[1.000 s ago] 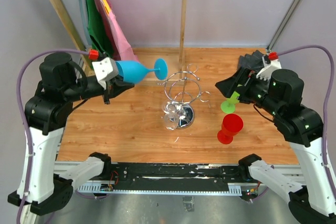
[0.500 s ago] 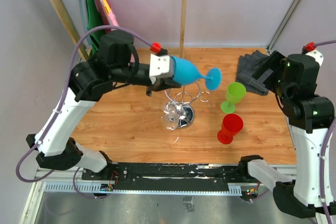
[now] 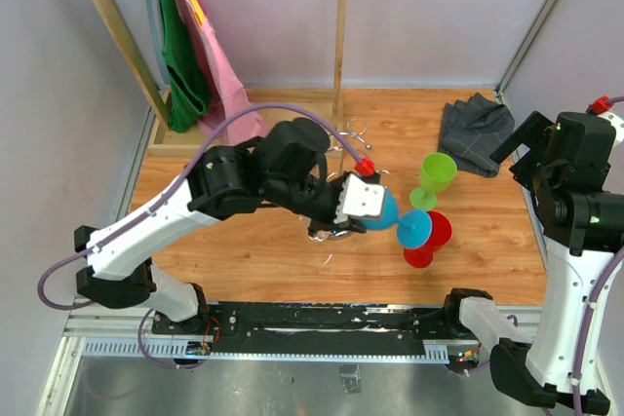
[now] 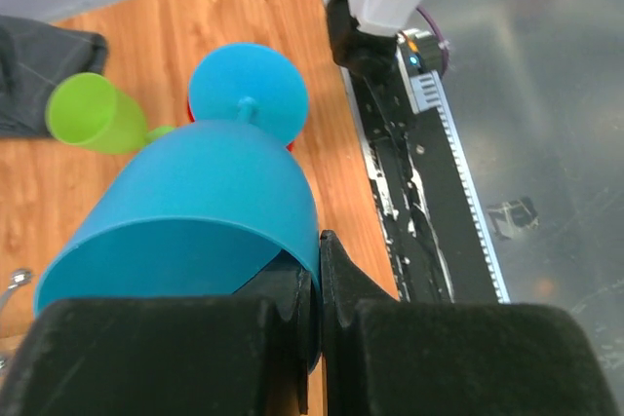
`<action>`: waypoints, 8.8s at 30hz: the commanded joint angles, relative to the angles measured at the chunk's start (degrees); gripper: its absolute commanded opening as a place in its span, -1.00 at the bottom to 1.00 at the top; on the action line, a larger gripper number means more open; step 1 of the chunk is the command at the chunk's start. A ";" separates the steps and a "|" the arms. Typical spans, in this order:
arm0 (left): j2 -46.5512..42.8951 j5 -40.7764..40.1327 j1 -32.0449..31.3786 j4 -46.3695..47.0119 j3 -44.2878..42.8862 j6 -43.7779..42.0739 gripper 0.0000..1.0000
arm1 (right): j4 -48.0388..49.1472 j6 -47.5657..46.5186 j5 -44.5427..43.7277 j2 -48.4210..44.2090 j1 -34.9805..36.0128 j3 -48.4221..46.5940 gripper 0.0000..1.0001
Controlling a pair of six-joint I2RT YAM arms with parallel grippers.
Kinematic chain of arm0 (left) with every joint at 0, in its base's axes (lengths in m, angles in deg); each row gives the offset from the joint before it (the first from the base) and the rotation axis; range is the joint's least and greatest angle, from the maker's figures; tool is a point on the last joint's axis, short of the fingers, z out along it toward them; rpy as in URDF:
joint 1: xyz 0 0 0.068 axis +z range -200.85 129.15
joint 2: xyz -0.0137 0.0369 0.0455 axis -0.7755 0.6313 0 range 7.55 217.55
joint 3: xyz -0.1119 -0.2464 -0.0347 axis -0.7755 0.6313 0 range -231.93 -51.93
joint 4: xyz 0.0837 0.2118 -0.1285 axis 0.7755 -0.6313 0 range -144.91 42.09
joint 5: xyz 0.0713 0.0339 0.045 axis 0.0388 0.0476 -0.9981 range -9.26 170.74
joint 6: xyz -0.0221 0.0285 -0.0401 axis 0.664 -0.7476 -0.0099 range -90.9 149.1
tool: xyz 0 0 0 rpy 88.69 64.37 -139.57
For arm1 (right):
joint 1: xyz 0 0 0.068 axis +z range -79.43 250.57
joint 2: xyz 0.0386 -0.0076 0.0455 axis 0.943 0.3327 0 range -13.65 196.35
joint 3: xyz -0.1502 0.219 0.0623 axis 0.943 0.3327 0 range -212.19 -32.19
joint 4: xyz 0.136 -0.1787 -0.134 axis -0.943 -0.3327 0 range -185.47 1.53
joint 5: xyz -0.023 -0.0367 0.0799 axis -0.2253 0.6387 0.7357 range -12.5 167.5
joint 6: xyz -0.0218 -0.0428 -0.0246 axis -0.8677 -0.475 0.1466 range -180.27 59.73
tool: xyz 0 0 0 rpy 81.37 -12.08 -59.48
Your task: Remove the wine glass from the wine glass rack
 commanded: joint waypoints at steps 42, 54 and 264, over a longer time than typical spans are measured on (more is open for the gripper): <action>33.78 -20.36 -6.12 -15.06 -9.85 4.05 -1.00 | -4.04 0.29 -0.25 -5.53 -1.57 -0.57 0.97; 36.83 -18.29 -5.23 -14.97 -10.60 3.65 -0.99 | -4.03 0.32 -0.32 -5.71 -1.52 -0.74 0.97; -17.45 34.09 46.53 53.26 62.88 84.60 -0.99 | -1.92 2.77 36.32 -3.24 -1.18 5.34 0.97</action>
